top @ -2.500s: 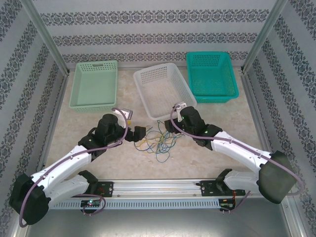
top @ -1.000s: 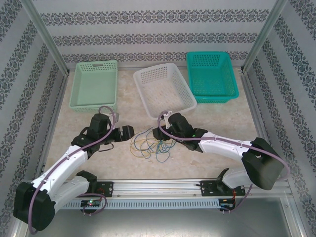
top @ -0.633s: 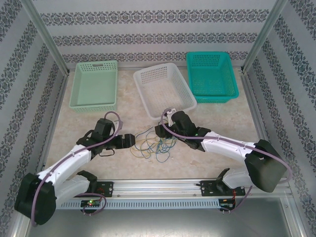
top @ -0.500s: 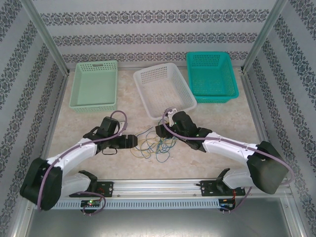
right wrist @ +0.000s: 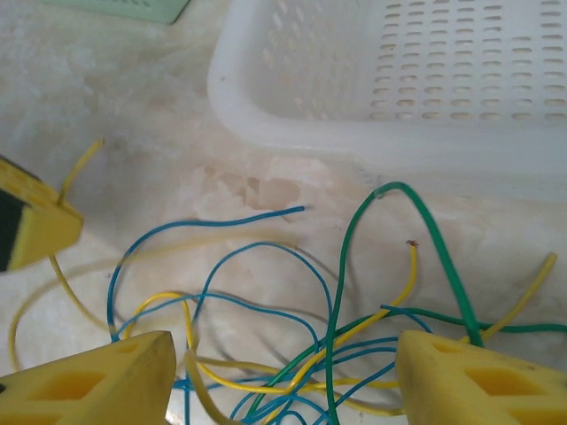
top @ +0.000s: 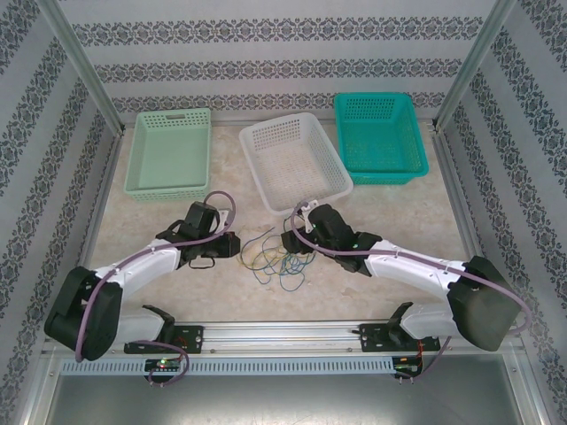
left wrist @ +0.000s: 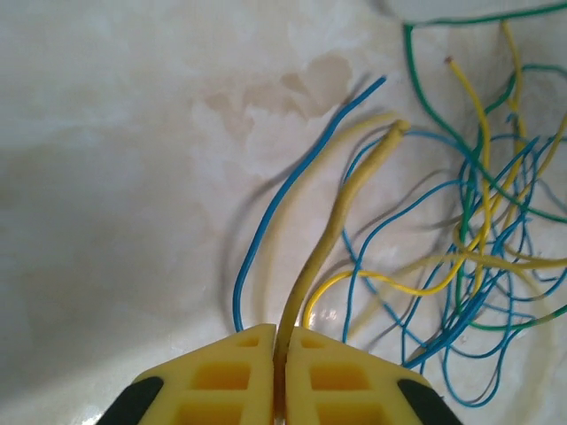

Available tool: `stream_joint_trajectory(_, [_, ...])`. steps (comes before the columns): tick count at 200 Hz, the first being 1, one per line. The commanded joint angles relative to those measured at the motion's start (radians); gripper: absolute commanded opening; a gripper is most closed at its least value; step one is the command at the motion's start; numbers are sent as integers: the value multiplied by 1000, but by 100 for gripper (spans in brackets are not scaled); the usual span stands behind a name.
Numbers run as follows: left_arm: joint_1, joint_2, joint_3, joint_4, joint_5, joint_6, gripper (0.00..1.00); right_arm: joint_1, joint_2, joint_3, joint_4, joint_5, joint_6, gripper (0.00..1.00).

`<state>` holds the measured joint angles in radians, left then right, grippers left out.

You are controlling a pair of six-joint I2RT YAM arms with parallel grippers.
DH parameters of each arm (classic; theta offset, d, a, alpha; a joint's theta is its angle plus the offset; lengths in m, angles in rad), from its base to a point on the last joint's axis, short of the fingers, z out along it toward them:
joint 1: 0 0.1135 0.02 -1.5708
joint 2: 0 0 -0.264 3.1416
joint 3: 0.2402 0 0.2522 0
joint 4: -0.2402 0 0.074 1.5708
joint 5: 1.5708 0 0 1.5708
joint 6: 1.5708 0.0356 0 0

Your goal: Untangle the cables

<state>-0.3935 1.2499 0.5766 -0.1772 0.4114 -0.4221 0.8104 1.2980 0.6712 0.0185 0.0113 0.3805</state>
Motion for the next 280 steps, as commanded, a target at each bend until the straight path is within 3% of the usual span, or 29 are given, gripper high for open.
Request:
stream_joint_trajectory(1, [-11, -75, 49, -56, -37, 38, 5, 36, 7, 24, -14, 10, -49, 68])
stream_joint_trajectory(59, [-11, -189, 114, -201, -45, 81, 4, 60, 168, 78, 17, -8, 7, 67])
stream_joint_trajectory(135, [-12, -236, 124, -237, -36, 107, 5, 27, 70, 34, 2, 12, 20, 69])
stream_joint_trajectory(160, [-12, -226, 133, -239, -21, 110, 5, 60, 12, 8, 40, -11, -46, 71])
stream_joint_trajectory(181, [-13, -212, 139, -238, -15, 111, 5, 127, -8, 22, 2, 47, -160, 71])
stream_joint_trajectory(204, [-12, -189, 163, -271, -32, 110, 5, 127, -14, 16, -31, 85, -148, 72])
stream_joint_trajectory(243, [-10, -161, 197, -256, -14, 98, 5, 132, -69, -59, 52, -4, -158, 71])
stream_joint_trajectory(280, [-9, -108, 250, -267, -17, 93, 5, 164, -37, -85, 51, 17, -272, 71])
